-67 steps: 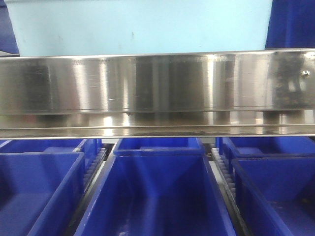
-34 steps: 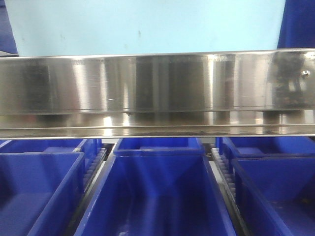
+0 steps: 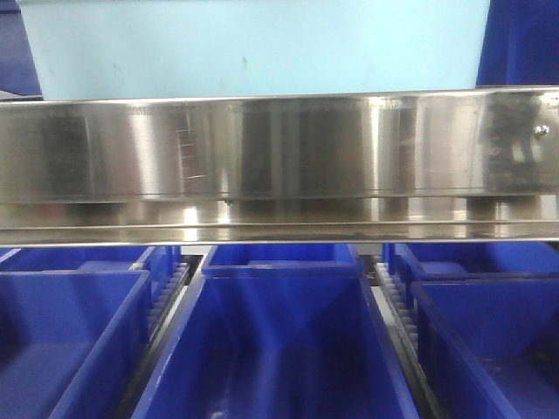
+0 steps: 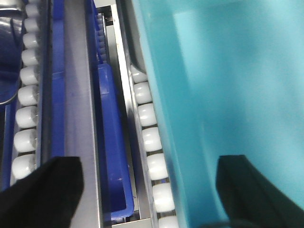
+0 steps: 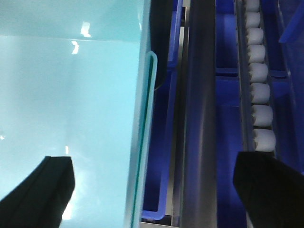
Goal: Move two blue bins to right shelf middle
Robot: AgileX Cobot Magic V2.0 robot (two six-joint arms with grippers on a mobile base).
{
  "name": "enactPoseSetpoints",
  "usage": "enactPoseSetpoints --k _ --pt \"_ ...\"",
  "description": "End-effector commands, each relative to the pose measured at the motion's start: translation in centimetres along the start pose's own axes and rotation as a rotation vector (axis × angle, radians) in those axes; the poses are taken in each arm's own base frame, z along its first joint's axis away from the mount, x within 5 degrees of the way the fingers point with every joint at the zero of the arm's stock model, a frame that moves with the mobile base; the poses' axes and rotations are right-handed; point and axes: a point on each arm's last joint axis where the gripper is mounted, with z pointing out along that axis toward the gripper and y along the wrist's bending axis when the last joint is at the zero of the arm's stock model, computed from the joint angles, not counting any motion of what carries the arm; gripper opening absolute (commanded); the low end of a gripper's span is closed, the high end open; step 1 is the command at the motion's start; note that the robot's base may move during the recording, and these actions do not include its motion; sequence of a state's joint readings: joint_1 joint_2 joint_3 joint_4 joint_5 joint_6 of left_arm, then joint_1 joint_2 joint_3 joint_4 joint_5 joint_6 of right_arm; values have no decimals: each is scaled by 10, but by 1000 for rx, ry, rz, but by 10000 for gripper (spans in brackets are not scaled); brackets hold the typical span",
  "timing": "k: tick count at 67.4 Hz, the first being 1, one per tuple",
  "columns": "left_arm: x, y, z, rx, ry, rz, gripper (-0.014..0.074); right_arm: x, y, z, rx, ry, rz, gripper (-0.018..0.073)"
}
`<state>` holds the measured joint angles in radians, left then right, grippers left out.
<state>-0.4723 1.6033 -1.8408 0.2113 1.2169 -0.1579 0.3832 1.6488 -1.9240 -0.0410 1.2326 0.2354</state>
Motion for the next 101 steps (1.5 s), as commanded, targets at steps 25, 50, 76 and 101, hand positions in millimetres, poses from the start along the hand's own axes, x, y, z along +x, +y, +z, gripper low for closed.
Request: enactPoseSetpoints --k 25,50,76,101 --pt "17 -6 10 50 79 -10 407 27 -1 17 -34 115 19 558" --pt "39 4 50 182 186 -99 407 55 3 45 -61 258 36 558" --pt "44 -3 72 202 240 -96 400 69 1 71 -62 242 45 421" --pt "44 -6 74 222 244 -109 -73 69 1 71 -62 243 45 -159"
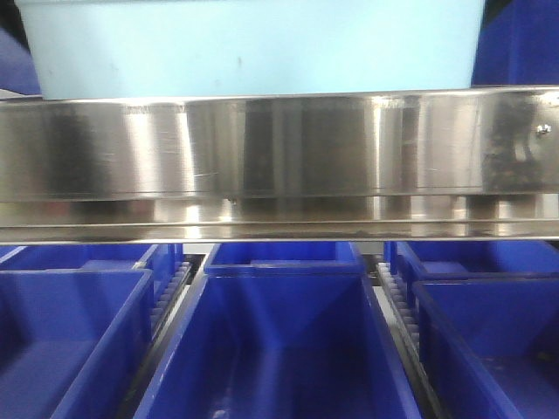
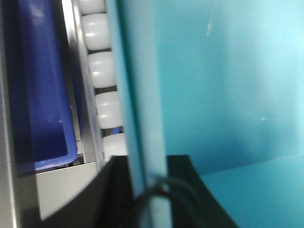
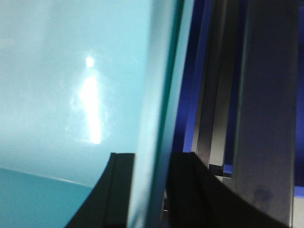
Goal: Move two blue bins to right shelf middle
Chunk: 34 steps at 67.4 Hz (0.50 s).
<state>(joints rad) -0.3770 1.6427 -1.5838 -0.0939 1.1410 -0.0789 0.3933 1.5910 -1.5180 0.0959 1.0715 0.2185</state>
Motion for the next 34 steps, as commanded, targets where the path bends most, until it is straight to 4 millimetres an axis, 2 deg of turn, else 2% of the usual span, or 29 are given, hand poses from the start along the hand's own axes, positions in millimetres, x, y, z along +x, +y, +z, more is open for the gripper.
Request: enactPoseSetpoints --k 1,12,18,26,34 --pt "0 -2 -1 18 -9 -5 -102 3 -2 7 18 31 10 -159" --pt "0 -4 -1 34 -6 -12 -111 3 -2 4 15 28 11 -159" --pt "0 -5 -6 41 -15 -13 -111 3 -1 -5 6 -4 9 -159" --pt "0 -7 -20 65 -68 -19 -111 2 0 -21 -12 -78 5 -159" --pt "1 -11 -42 95 -155 -22 -111 1 2 -42 -37 -172 1 -159"
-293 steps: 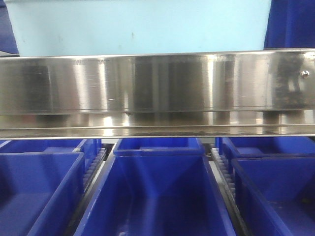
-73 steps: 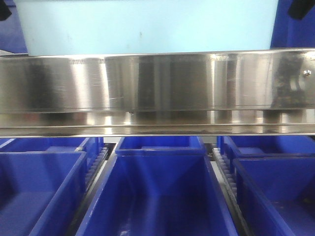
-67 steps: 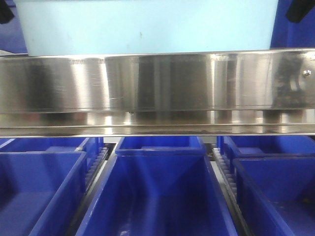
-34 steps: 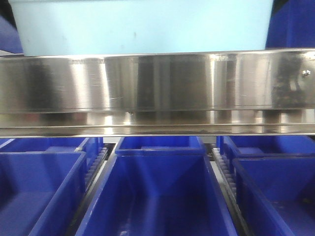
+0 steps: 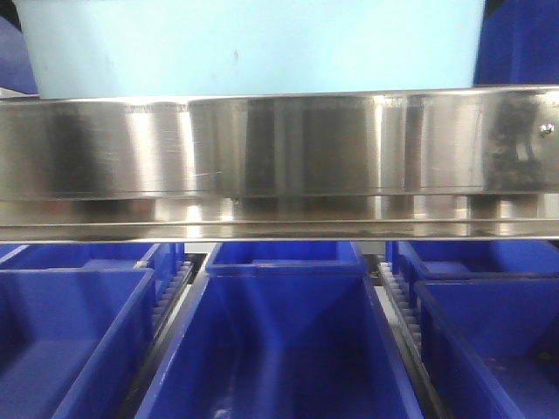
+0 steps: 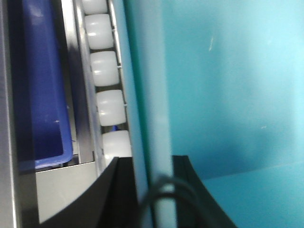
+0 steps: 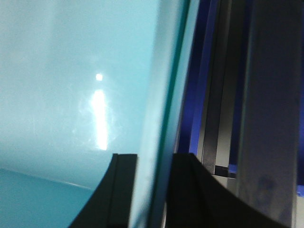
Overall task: Move two blue bins to right shelf middle
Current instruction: 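Lift the light-blue bin back up off the shelf with both grippers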
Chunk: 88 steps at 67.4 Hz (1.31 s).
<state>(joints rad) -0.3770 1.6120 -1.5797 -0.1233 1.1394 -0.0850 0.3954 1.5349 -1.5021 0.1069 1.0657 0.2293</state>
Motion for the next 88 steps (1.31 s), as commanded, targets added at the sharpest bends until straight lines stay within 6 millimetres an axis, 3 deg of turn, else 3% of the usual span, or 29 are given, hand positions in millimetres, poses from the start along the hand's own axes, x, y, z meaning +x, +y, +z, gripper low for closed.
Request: enactPoseSetpoints --k 1,23,36,88 --pt "-2 -9 -33 69 -140 -5 -111 -6 1 -26 -18 -141 -11 -159" --pt "-7 -22 -114 144 -378 15 -111 -25 14 -94 -77 -343 -31 -159" --pt "-14 -28 -151 169 -503 33 -111 -32 18 -119 -98 -416 -39 -159" --pt "-20 -28 -150 171 -549 30 -111 -35 20 -126 -107 -447 -40 -162"
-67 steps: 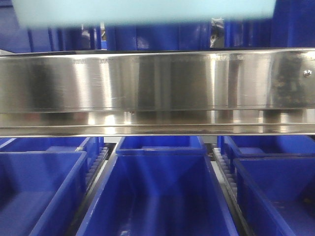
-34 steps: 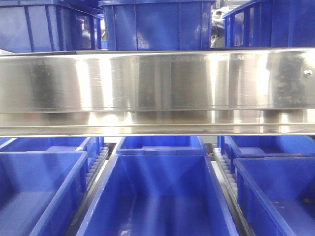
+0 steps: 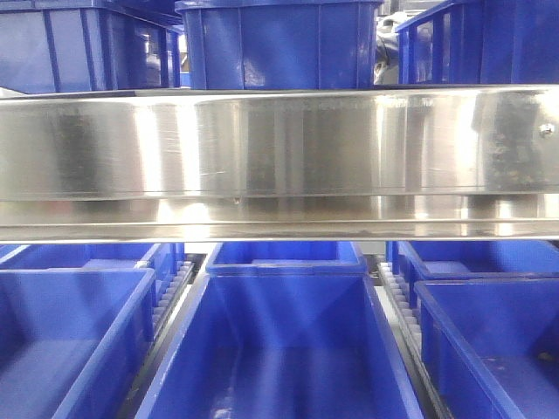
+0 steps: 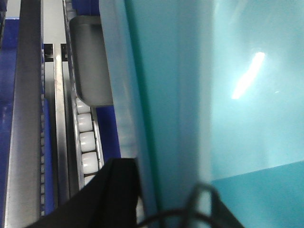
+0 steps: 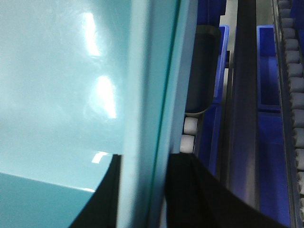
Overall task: Move two blue bins to right shelf middle
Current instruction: 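Lift the light-blue bin back up off the shelf with both grippers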
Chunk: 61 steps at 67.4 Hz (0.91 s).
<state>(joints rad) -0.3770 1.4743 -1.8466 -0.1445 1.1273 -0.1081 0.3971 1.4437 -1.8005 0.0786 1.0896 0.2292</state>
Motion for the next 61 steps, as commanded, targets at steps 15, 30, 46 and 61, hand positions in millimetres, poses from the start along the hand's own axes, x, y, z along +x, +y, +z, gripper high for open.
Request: enactPoseSetpoints --k 15,30,46,61 --pt "-19 -11 -18 95 -220 -3 -111 -9 2 -8 -27 -92 7 -162" --pt "-27 -11 -20 102 -305 -6 -111 -9 2 -8 -27 -92 7 -162" --pt "-34 -12 -23 109 -393 -10 -111 -9 2 -8 -27 -92 7 -162" --pt "-40 -12 -26 114 -462 -12 -111 -9 2 -8 -27 -92 7 -162"
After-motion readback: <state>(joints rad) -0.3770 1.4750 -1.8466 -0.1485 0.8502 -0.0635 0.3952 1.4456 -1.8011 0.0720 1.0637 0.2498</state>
